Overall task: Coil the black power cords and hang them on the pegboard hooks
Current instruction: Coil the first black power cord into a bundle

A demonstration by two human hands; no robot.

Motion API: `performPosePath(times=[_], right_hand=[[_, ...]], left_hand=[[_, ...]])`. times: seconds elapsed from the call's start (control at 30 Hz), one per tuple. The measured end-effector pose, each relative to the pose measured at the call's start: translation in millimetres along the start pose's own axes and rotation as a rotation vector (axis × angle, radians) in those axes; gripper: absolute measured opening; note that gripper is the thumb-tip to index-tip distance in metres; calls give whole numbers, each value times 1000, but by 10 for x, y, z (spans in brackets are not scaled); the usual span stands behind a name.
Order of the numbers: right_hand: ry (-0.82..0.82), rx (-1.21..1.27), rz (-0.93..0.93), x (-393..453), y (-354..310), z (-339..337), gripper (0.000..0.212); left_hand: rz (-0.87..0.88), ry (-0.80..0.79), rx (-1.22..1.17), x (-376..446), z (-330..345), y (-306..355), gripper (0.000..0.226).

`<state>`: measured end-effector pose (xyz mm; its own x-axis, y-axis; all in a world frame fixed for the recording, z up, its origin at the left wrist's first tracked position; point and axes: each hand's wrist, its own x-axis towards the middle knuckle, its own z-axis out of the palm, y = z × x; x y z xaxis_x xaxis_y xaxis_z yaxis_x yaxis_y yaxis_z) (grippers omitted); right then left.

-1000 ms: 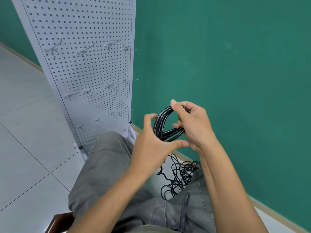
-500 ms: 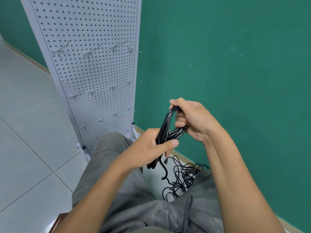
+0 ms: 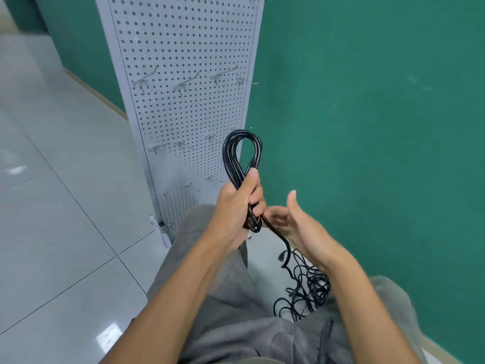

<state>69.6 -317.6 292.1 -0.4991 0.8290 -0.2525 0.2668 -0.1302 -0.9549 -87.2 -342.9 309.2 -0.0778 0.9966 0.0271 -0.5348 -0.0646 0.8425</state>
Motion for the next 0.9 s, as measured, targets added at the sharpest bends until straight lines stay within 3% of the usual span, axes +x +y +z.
performPosePath(times=[0.17, 0.33, 0.5, 0.67, 0.83, 0.9], right_hand=[[-30, -157, 78, 22, 243, 127, 65], [128, -162, -72, -36, 232, 142, 23], [264, -319, -227, -107, -22, 133, 10], [236, -381, -352, -268, -500, 232, 19], [178, -460, -412, -309, -747, 252, 27], [224, -373, -400, -292, -752, 243, 17]], left_hand=[[130, 189, -94, 110, -188, 244, 34], [181, 399, -111, 177, -362, 314, 36], [241, 501, 60, 253, -479, 238, 45], [217, 415, 394, 195, -370, 86, 52], [184, 193, 519, 79, -159, -110, 75], [118, 158, 462, 10, -71, -150, 67]])
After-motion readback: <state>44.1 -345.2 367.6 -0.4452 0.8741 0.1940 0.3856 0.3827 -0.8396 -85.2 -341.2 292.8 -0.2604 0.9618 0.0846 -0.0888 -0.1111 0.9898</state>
